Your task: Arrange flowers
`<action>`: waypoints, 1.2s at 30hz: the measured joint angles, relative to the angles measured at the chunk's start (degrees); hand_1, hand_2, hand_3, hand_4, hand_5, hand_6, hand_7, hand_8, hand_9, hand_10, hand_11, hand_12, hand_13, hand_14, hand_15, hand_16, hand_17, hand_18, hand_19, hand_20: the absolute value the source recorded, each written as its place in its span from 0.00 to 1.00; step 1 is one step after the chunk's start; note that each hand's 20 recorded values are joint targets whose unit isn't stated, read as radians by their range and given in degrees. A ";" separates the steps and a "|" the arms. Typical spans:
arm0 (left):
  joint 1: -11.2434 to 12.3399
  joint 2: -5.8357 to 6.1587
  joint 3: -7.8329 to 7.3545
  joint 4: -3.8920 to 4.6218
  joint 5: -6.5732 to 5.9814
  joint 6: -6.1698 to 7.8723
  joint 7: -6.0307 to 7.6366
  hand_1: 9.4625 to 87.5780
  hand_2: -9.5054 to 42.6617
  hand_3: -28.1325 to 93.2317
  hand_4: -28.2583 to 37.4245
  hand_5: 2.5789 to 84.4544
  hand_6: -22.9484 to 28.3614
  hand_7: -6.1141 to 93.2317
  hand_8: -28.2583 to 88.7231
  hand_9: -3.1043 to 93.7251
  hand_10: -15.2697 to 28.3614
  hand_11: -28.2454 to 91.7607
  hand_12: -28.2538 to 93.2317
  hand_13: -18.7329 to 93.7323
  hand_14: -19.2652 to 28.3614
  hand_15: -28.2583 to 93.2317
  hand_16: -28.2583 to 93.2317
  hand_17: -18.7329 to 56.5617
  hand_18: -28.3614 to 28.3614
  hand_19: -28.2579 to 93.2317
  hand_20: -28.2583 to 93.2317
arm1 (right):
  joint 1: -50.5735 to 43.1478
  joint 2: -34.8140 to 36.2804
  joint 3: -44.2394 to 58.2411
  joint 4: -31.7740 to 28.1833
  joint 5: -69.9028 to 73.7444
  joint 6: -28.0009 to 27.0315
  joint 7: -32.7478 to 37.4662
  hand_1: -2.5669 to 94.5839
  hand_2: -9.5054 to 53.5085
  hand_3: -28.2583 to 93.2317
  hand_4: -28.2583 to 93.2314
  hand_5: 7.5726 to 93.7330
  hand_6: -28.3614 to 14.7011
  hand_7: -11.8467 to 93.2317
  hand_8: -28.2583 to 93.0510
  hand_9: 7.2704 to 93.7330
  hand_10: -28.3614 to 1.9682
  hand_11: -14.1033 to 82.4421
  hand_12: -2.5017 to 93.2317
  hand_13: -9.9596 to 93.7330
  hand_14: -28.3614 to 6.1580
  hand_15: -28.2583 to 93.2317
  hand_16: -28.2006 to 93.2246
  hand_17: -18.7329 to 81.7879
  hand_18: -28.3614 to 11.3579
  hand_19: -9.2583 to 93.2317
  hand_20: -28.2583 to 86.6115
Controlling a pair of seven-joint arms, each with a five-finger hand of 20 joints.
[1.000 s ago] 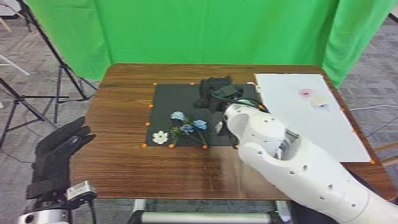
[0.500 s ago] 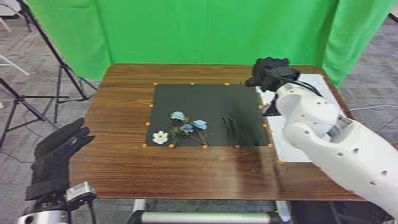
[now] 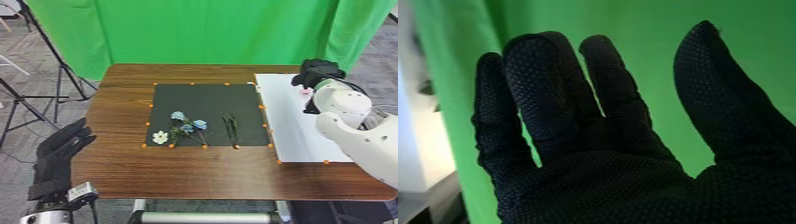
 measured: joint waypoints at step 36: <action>-0.79 -1.12 -0.07 -0.09 0.17 -0.43 -0.12 0.22 0.24 0.92 0.14 0.47 0.66 0.22 0.15 0.39 0.81 0.55 0.29 0.40 0.98 0.78 0.09 0.12 0.88 0.71 0.27 | -9.48 -7.18 15.06 9.13 -2.18 -14.30 0.00 0.30 0.15 0.95 0.03 0.47 0.48 0.25 0.14 0.49 0.24 0.32 0.18 0.68 0.46 0.91 0.34 0.39 0.13 0.91 0.30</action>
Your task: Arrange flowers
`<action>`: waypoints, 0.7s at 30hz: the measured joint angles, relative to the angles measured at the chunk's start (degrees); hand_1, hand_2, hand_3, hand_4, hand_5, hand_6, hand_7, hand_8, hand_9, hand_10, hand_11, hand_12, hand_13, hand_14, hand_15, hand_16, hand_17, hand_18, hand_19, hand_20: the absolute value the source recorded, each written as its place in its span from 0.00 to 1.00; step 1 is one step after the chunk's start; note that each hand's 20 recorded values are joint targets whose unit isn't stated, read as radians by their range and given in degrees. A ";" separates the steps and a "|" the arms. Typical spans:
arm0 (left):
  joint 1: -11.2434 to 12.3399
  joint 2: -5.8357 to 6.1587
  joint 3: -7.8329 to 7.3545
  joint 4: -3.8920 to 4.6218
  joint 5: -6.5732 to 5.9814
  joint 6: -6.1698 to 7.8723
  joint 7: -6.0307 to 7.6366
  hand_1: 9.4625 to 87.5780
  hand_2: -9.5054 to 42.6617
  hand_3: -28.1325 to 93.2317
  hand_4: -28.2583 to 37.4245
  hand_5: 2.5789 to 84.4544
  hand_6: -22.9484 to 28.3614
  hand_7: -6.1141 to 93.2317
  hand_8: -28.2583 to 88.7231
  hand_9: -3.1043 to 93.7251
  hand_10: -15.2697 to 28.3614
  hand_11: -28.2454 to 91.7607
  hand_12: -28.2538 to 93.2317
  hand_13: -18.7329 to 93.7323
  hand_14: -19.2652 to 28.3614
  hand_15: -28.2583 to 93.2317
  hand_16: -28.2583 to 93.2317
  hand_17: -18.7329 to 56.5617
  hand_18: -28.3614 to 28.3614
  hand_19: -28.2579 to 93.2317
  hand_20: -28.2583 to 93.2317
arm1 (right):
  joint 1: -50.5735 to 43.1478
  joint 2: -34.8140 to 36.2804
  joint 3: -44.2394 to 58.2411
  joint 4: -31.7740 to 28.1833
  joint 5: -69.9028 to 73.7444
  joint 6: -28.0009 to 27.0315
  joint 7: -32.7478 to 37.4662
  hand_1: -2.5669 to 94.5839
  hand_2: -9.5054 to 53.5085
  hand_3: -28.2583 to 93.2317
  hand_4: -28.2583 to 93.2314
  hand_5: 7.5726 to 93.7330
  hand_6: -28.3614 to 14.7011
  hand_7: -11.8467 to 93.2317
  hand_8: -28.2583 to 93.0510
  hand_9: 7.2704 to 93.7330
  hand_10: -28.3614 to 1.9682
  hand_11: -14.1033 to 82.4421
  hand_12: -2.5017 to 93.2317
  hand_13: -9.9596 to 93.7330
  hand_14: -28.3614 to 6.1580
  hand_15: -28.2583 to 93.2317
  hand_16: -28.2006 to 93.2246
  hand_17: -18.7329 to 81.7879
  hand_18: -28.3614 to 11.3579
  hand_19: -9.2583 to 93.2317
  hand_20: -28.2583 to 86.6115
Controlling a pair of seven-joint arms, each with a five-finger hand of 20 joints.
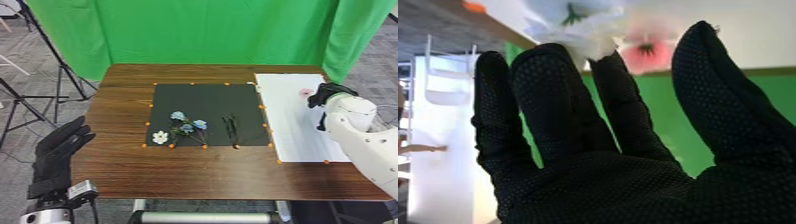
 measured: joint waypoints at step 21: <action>0.06 -0.41 -0.30 -0.06 0.05 -0.14 -0.05 0.22 0.25 0.92 0.15 0.47 0.66 0.22 0.15 0.39 0.81 0.55 0.29 0.40 0.98 0.78 0.09 0.12 0.88 0.71 0.27 | -0.21 1.64 -6.42 2.58 -4.64 10.71 1.18 0.59 0.03 0.85 0.00 0.77 0.65 0.44 0.22 0.92 0.77 0.38 0.39 0.86 0.74 0.84 0.38 0.49 0.24 0.96 0.21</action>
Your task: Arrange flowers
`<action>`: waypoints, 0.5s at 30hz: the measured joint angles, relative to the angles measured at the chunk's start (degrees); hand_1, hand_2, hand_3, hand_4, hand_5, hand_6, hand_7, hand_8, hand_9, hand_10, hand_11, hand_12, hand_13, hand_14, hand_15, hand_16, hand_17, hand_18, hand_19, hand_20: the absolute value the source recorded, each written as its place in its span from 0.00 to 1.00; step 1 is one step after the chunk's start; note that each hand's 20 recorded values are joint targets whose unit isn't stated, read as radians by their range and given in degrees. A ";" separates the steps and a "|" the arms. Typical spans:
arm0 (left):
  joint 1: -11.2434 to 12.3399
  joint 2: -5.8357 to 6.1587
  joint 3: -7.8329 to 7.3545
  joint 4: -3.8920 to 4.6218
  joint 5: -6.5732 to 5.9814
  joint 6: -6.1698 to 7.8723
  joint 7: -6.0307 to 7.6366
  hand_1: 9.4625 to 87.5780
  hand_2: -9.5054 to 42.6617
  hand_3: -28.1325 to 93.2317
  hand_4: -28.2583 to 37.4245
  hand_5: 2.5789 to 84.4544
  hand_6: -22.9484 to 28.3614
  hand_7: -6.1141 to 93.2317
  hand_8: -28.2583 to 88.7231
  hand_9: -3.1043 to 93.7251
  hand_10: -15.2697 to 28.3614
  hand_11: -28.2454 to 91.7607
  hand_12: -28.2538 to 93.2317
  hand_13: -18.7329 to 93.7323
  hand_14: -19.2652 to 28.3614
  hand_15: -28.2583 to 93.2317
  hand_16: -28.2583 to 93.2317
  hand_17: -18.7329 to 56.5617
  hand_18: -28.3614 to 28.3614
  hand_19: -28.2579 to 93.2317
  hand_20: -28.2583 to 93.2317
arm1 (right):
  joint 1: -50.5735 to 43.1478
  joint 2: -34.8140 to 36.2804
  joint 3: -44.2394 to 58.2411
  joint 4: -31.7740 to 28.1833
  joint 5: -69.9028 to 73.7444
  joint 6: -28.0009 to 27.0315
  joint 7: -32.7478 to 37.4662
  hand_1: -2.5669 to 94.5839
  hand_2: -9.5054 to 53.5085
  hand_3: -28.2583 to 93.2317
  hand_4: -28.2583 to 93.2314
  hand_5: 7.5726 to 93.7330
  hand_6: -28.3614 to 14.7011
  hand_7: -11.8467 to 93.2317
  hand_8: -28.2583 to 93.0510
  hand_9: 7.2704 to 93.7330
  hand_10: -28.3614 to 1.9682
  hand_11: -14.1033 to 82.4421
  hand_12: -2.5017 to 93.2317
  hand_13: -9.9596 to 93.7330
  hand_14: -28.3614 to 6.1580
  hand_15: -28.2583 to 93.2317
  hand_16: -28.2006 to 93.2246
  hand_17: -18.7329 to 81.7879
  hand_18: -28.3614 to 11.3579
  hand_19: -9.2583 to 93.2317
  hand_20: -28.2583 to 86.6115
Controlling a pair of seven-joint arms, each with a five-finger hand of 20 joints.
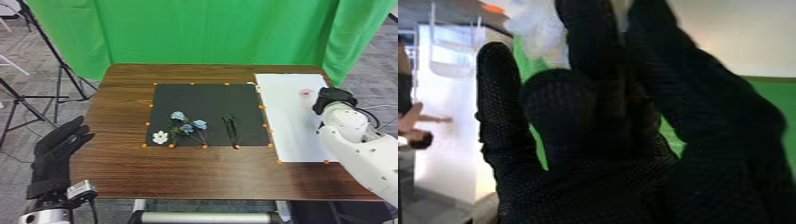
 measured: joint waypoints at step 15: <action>0.01 0.00 0.00 -0.02 0.04 0.00 -0.01 0.22 0.24 0.92 0.15 0.47 0.66 0.22 0.15 0.39 0.81 0.55 0.29 0.40 0.98 0.78 0.09 0.12 0.88 0.71 0.27 | 1.87 2.74 -6.39 -0.74 -1.60 5.74 1.96 0.60 0.00 0.88 0.00 0.82 0.62 0.40 0.24 0.95 0.75 0.37 0.41 0.89 0.76 0.83 0.40 0.50 0.24 0.96 0.20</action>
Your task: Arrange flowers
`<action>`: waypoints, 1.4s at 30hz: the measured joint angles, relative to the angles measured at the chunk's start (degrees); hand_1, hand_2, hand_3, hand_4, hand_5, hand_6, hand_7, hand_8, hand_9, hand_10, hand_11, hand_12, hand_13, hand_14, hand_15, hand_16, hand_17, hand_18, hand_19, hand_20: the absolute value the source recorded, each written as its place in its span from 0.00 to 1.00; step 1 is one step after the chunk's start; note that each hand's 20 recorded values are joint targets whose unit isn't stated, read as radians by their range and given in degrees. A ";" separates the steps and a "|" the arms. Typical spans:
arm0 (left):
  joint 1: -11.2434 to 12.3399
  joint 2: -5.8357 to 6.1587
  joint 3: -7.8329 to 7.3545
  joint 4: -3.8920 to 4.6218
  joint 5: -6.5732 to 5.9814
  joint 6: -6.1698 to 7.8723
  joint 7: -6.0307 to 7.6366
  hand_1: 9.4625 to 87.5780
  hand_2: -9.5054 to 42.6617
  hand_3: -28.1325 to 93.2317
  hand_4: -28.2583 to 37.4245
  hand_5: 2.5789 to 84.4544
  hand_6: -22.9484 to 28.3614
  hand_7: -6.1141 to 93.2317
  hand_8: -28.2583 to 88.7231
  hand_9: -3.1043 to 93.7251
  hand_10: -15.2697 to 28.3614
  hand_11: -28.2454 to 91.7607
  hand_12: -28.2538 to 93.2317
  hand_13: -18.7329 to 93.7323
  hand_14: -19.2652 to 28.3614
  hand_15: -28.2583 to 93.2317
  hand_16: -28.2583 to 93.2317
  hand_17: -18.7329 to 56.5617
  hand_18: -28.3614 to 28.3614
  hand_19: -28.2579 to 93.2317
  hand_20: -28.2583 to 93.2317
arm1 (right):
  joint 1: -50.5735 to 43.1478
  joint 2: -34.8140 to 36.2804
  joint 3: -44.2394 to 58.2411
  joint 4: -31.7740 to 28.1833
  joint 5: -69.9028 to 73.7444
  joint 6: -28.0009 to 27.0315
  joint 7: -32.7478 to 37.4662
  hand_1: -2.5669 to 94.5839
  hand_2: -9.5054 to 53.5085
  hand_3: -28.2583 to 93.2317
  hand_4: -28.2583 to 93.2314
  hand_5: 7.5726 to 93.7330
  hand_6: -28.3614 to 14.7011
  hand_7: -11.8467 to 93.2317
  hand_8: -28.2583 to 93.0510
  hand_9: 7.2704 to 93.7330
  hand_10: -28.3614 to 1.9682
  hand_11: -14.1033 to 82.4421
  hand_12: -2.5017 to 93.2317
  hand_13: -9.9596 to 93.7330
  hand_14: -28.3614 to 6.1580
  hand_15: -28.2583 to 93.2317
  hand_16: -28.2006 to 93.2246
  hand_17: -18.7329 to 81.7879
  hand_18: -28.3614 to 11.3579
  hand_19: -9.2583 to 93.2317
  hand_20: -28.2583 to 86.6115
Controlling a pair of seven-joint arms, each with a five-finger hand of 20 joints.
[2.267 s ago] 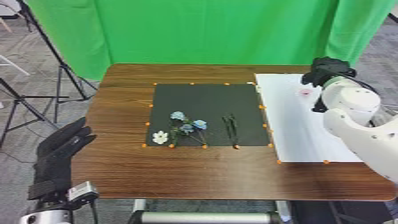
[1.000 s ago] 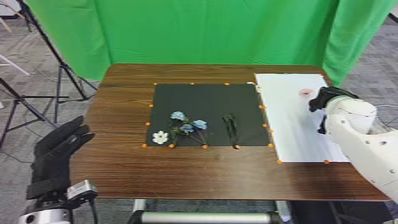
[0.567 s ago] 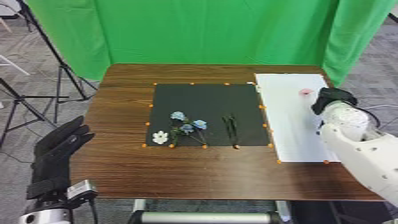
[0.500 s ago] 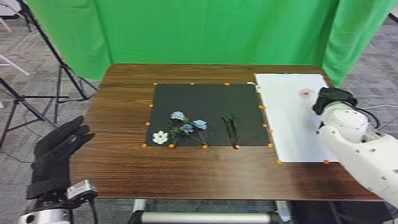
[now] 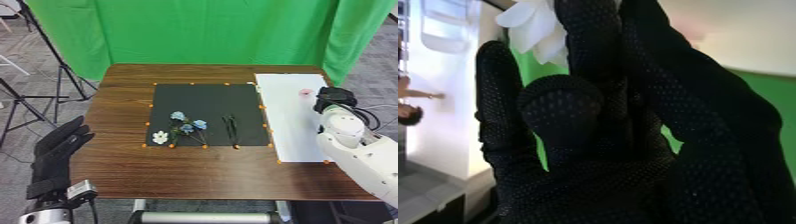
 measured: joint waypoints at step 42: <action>-0.31 -0.17 -0.86 -0.18 0.86 -0.86 -1.41 0.22 0.24 0.92 0.15 0.47 0.66 0.22 0.15 0.39 0.81 0.55 0.29 0.39 0.98 0.78 0.09 0.12 0.88 0.71 0.27 | 3.97 -15.97 -8.13 -10.43 -6.80 2.41 -14.21 0.60 0.00 0.88 0.00 0.83 0.62 0.39 0.25 0.96 0.75 0.37 0.41 0.89 0.76 0.82 0.41 0.48 0.24 0.95 0.20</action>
